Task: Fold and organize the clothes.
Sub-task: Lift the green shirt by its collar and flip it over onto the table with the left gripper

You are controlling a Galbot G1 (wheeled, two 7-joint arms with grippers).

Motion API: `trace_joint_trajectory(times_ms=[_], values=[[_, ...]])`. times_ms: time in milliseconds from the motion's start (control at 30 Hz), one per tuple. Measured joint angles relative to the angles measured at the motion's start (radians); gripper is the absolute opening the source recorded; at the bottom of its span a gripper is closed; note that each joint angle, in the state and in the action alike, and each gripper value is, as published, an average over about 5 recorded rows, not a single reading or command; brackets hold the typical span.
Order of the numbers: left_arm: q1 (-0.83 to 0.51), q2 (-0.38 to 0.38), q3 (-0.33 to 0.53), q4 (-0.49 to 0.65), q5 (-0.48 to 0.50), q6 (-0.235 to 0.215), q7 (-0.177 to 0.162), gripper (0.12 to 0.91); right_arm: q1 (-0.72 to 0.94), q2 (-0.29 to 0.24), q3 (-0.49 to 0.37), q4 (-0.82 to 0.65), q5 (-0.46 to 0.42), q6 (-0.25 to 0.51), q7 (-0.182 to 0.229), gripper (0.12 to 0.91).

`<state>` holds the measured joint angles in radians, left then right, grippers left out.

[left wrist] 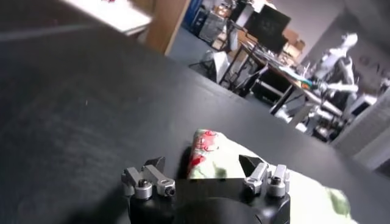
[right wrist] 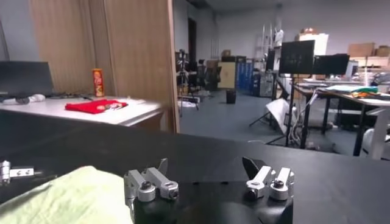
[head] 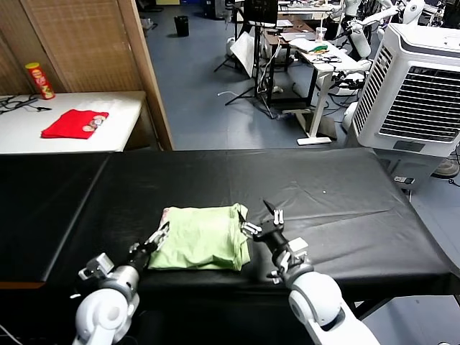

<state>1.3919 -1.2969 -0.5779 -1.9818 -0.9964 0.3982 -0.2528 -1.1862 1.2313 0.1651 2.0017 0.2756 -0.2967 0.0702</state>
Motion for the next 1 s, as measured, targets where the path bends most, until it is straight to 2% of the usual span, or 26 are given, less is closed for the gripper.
trace_joint_trajectory(times_ms=[67, 133, 400, 500, 600, 733, 867, 1000], values=[[0.001, -0.003, -0.010, 0.002, -0.050, 0.011, -0.003, 0.774, -0.002, 0.002, 0.002, 0.006, 0.001, 0.000, -0.001, 0.798], [0.004, -0.006, -0.019, 0.006, -0.091, 0.024, -0.006, 0.707, -0.003, 0.004, 0.003, 0.010, 0.002, 0.000, -0.001, 0.798], [0.016, -0.013, -0.039, 0.010, -0.134, 0.044, -0.009, 0.261, -0.008, 0.007, 0.012, 0.013, 0.003, 0.000, -0.002, 0.798], [0.015, -0.011, -0.040, -0.001, -0.100, 0.041, -0.011, 0.156, -0.014, 0.011, 0.017, 0.016, -0.002, -0.001, 0.000, 0.798], [0.017, 0.002, -0.037, -0.017, -0.014, 0.027, -0.006, 0.153, -0.023, 0.019, 0.027, 0.021, -0.026, -0.007, 0.004, 0.798], [0.026, 0.045, -0.042, -0.034, 0.178, 0.006, 0.016, 0.146, -0.037, 0.030, 0.044, 0.028, -0.054, -0.023, 0.017, 0.798], [0.032, 0.120, -0.065, -0.043, 0.401, 0.000, 0.032, 0.147, -0.052, 0.039, 0.060, 0.031, -0.080, -0.026, 0.018, 0.798], [0.045, 0.221, -0.103, -0.052, 0.581, -0.010, 0.060, 0.147, -0.062, 0.052, 0.071, 0.036, -0.090, -0.030, 0.018, 0.798]])
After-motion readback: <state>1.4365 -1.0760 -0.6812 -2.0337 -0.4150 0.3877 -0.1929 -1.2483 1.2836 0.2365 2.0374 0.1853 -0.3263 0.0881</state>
